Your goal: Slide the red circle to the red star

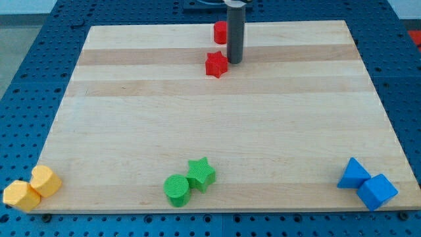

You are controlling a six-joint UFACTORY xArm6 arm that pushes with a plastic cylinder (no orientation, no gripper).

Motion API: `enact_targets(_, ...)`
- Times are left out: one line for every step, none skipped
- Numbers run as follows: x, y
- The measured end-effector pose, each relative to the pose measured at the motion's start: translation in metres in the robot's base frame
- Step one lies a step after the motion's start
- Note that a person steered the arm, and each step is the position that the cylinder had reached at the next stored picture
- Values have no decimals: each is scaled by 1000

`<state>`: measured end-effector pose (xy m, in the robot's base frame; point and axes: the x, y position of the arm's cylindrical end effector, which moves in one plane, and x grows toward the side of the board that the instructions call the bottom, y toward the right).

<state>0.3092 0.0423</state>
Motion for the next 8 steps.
enact_targets(-23, 24)
enact_targets(-55, 25)
enact_targets(-86, 26)
enact_targets(-111, 7)
enact_targets(-115, -10)
enact_targets(-115, -22)
enact_targets(-113, -24)
enact_targets(-95, -24)
